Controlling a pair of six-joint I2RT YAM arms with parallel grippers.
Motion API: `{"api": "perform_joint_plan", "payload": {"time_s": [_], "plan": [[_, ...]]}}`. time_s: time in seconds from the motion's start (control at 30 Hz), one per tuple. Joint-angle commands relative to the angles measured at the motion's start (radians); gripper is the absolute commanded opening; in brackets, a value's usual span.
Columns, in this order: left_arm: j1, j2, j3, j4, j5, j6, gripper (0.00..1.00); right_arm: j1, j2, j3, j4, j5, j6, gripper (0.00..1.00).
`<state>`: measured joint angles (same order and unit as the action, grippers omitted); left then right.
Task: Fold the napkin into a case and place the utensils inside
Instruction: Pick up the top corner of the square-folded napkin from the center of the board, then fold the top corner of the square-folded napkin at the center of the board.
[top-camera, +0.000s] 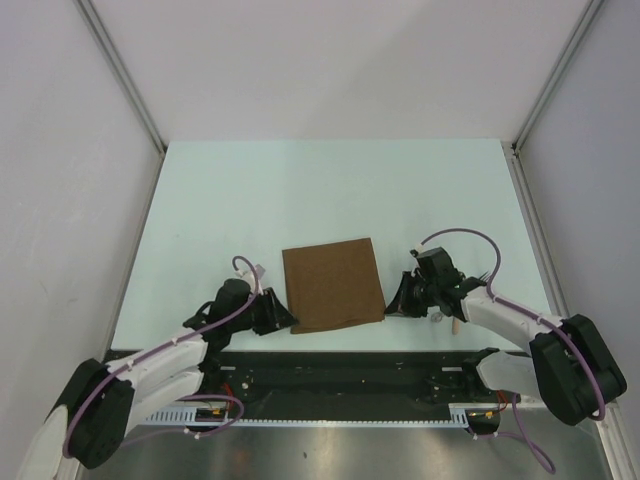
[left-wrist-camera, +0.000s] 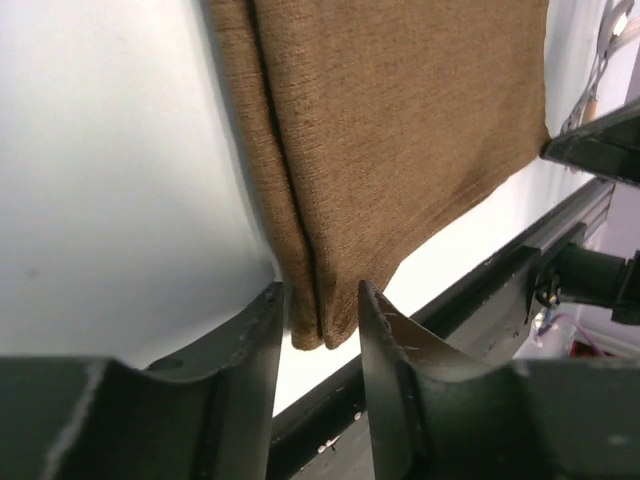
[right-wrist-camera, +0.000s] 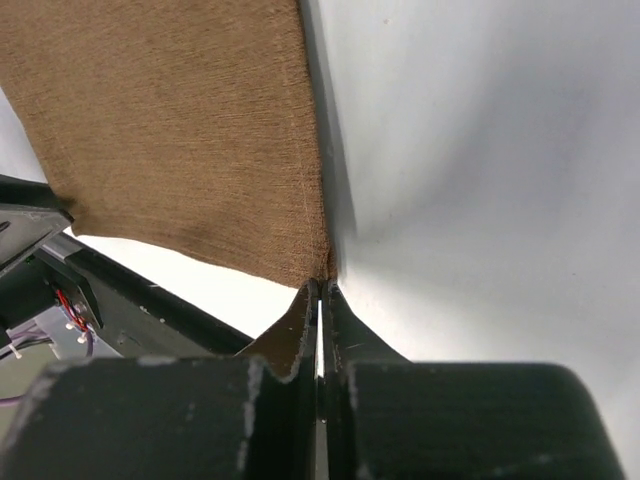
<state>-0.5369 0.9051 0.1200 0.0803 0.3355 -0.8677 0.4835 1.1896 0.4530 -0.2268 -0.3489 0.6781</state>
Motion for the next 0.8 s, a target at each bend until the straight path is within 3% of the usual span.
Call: {"api": "perform_joint_plan", "payload": {"time_s": [0.0,0.4,0.5,0.6,0.63,0.77], "plan": [[-0.005,-0.066,0.029,-0.177,-0.062,0.022,0.42,0.006,-0.053,0.052,-0.035,0.004,-0.025,0.00],[-0.017,0.014,-0.006,-0.111,-0.006,0.009,0.47,0.012,-0.051,0.098,-0.039,-0.019,-0.028,0.00],[-0.017,0.000,-0.020,-0.158,-0.007,0.033,0.38,0.015,-0.047,0.119,-0.043,-0.024,-0.031,0.00],[-0.017,-0.021,-0.036,-0.180,-0.018,0.044,0.06,0.023,-0.036,0.141,-0.039,-0.027,-0.038,0.00],[-0.017,-0.031,-0.033,-0.188,-0.026,0.044,0.00,0.024,-0.030,0.162,-0.036,-0.030,-0.041,0.00],[-0.017,-0.035,-0.008,-0.195,-0.036,0.038,0.00,0.053,0.030,0.226,-0.005,-0.038,-0.060,0.00]]}}
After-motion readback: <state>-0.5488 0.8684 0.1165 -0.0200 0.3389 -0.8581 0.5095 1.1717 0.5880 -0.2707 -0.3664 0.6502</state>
